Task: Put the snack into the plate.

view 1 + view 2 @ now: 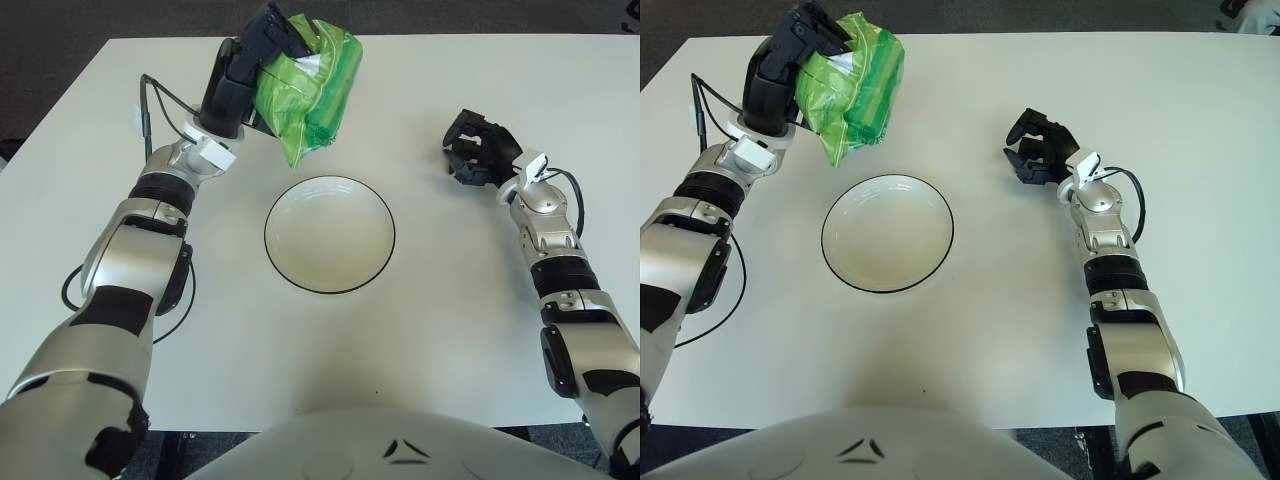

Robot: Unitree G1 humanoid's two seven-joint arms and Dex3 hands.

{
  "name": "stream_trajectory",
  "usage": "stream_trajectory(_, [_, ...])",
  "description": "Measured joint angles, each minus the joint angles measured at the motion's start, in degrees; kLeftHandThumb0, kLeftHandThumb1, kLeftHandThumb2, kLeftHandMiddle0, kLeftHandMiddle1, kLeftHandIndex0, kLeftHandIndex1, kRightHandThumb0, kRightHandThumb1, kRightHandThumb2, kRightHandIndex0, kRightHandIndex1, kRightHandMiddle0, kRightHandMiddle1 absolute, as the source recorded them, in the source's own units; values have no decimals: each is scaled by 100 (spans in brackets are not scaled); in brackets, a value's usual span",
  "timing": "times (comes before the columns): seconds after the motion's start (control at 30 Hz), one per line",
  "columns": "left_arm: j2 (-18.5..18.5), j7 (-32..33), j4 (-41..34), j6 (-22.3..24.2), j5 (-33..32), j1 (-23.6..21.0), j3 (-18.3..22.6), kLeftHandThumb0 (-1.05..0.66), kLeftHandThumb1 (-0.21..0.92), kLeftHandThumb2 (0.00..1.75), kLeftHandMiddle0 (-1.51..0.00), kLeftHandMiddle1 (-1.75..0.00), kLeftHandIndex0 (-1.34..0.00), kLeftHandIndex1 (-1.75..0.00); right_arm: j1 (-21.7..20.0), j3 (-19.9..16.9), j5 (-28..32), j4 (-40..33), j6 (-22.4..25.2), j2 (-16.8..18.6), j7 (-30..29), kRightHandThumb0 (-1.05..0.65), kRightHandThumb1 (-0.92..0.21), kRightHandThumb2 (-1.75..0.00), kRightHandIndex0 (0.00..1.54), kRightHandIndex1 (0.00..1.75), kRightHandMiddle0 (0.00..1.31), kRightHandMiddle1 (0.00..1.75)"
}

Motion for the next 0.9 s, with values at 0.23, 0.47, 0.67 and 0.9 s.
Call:
stream_trajectory(0.23, [16,-577,-322,-244,-548,255,-120,41,49,109,-47,-175,-61,-175,-10,18,0,9,0,-5,6,-39,-69,-73,73,175,44,162])
stream_trajectory(0.47, [18,-1062,-391,-248,-1065,345,-194,16,62,83,-61,-175,-62,-175,-12,19,0,15,0,-9,7,-39,-69,-72,73,175,44,162])
stream_trajectory(0.67, [517,-1807,-461,-138,-1807,406,-1411,-21,89,30,-77,-175,-63,-175,-111,16,14,-4,-33,-16,19,-39,-71,-70,72,174,44,161])
stream_trajectory(0.9, [480,-3258,-1108,609,-3296,651,-2045,-3,70,55,-61,-142,-58,-134,-199,8,29,-48,-85,-35,19,-39,-71,-69,71,174,44,161])
